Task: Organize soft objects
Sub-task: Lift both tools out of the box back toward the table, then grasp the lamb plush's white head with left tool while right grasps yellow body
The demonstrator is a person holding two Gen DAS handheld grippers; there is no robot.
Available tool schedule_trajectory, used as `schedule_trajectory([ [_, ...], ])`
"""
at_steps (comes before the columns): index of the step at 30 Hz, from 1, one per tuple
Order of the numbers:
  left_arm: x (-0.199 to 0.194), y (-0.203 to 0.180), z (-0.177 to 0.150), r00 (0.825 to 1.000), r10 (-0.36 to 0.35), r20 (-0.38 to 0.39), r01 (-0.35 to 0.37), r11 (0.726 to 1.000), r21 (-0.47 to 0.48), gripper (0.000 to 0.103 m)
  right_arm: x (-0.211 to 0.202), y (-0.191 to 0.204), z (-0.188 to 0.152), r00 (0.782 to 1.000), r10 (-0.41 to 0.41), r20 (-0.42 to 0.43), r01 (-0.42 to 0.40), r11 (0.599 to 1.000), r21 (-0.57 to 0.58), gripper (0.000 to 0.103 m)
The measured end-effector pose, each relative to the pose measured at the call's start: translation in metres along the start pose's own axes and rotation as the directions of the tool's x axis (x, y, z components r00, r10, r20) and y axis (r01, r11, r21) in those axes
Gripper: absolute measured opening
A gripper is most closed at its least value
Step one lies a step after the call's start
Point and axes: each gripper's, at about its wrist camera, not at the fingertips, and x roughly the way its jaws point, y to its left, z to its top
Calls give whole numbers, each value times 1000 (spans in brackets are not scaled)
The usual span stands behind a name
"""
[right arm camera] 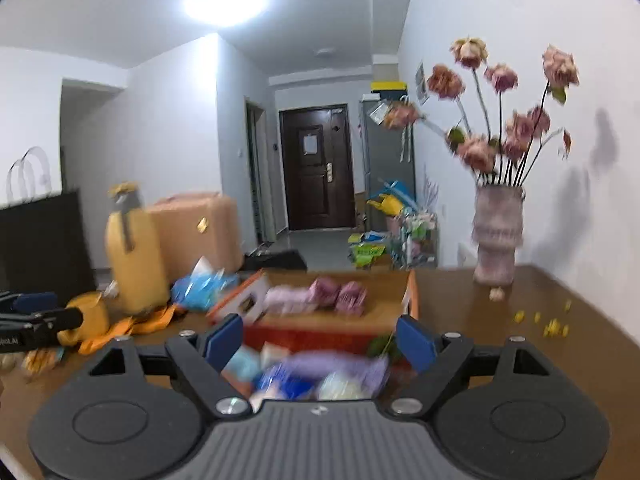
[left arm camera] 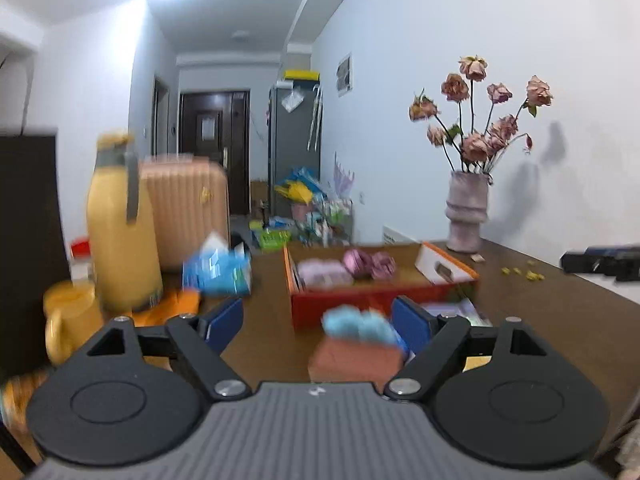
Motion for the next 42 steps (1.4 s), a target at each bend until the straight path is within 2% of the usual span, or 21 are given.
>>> schedule_trajectory([
  [2,-9,4,-19,998,-7,-57,4,998,-62,85,-10,9,-27,1000,-1,-15,2,999,45,82],
  [4,-11,3,-32,992,6,-125,-14,998,-64,85,-18,15,-54,998,34,-48,-30,995,96,82],
  [7,-15,7,-39,989,-11,-148,1,998,-65,85,-23,19,-73,994,53,-97,-41,992,123,81],
  [13,16,-3,-43,980,-66,-189,51,995,-81,86,-4,7,-74,990,-6,-140,27,989,149,80],
  [17,53,-24,-46,957,-146,-251,113,983,-142,86,31,-14,-71,985,-9,-171,41,983,182,80],
  [21,94,-45,-37,960,-185,-211,158,978,-136,84,72,-32,-63,976,13,-219,43,968,248,78],
  [24,127,-51,-26,950,-215,-227,188,973,-132,77,95,-33,-64,969,46,-243,26,957,288,78],
  [26,146,-50,-21,941,-238,-240,207,967,-147,73,106,-34,-69,965,27,-261,63,942,328,78],
  [28,163,-49,-19,922,-284,-263,246,955,-168,71,113,-39,-75,967,40,-250,71,905,419,78],
  [29,173,-51,-19,908,-306,-286,263,948,-179,68,116,-42,-78,967,60,-246,62,886,459,76],
  [30,181,-54,-19,895,-320,-309,274,944,-185,65,118,-43,-81,968,79,-237,47,874,484,69],
  [33,200,-64,-25,834,-410,-368,360,911,-200,65,118,-46,-84,970,96,-224,27,871,490,66],
  [35,208,-67,-32,803,-440,-402,380,898,-224,65,115,-51,-83,971,88,-222,35,866,499,63],
  [37,204,-67,-36,797,-454,-399,379,889,-257,62,110,-55,-82,971,82,-226,45,861,506,62],
  [40,184,-73,-42,764,-495,-415,398,867,-301,58,101,-59,-81,970,38,-241,86,871,484,61],
  [42,162,-76,-48,749,-510,-422,403,857,-321,58,93,-59,-81,964,58,-260,65,894,442,61],
])
